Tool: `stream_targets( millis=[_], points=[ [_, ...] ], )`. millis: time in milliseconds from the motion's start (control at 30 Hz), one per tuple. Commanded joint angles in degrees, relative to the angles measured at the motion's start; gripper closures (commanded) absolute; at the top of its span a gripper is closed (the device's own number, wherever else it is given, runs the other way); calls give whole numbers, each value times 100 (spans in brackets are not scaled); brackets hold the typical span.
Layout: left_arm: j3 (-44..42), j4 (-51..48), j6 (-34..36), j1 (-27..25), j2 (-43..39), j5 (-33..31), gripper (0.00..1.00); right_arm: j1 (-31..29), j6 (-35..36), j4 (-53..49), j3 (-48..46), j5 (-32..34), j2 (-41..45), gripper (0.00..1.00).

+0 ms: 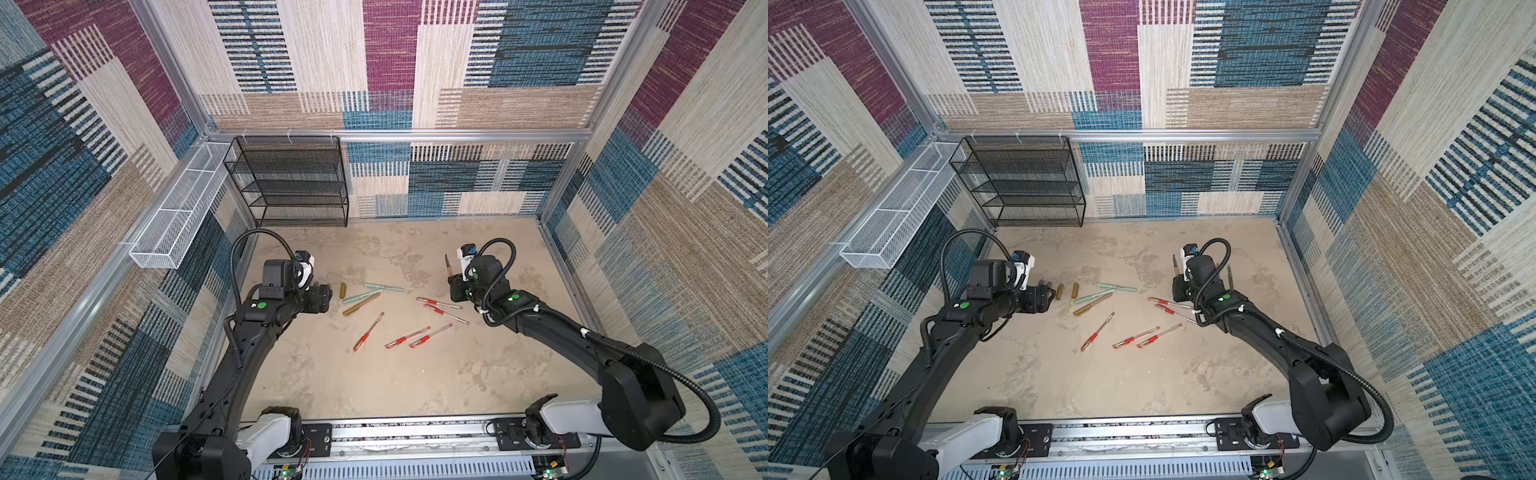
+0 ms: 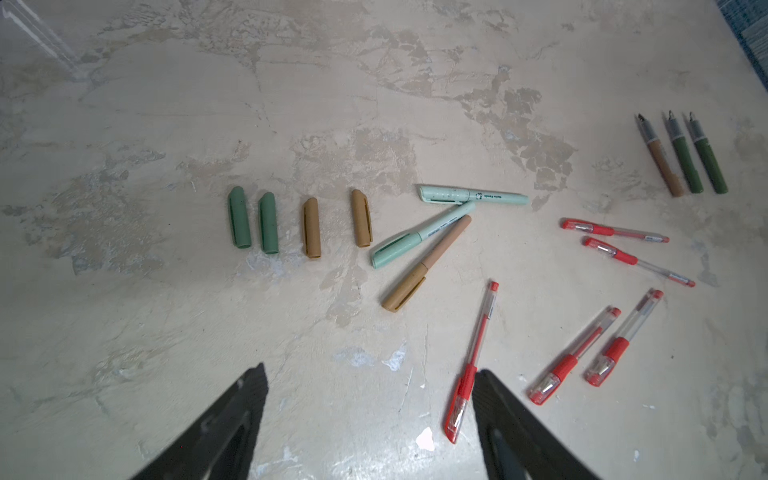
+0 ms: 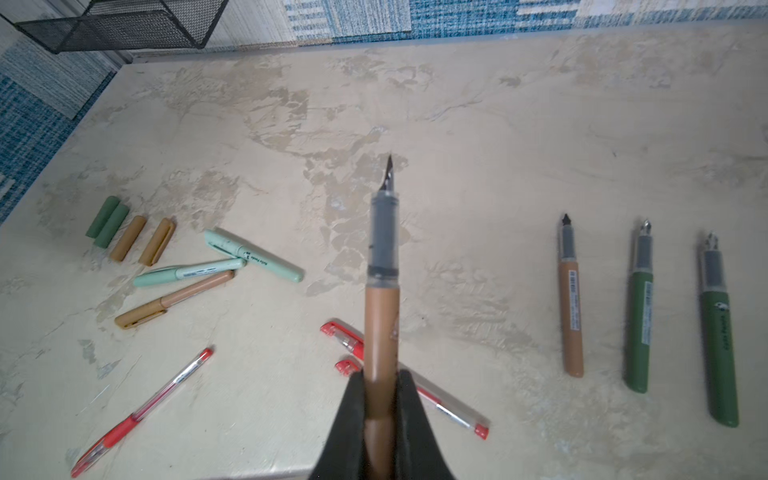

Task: Open the pen caps
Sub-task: 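Carry the uncapped tan pen to the standing pens, lower it, open right gripper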

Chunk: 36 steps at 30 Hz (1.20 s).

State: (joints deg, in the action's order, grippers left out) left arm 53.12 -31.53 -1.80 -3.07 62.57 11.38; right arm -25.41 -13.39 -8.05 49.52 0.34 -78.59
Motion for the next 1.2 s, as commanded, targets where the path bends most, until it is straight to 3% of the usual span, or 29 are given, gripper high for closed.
stream_targets(
  millis=[0,167,500,833,1167],
  points=[
    [-34,350,-65,264,-87,434,16,291,222,-60,150,-354,-250,97],
    [-27,381,-216,723,-194,548,14,712,317,77,211,-623,-694,96],
    [-131,450,-277,905,-316,759,14,1448,460,79,647,-899,-1877,97],
    [-116,445,-365,993,-305,795,14,1477,469,231,885,-1176,-2452,97],
    [-162,518,-382,1037,-343,866,14,1482,364,222,893,-743,-2747,93]
  ],
)
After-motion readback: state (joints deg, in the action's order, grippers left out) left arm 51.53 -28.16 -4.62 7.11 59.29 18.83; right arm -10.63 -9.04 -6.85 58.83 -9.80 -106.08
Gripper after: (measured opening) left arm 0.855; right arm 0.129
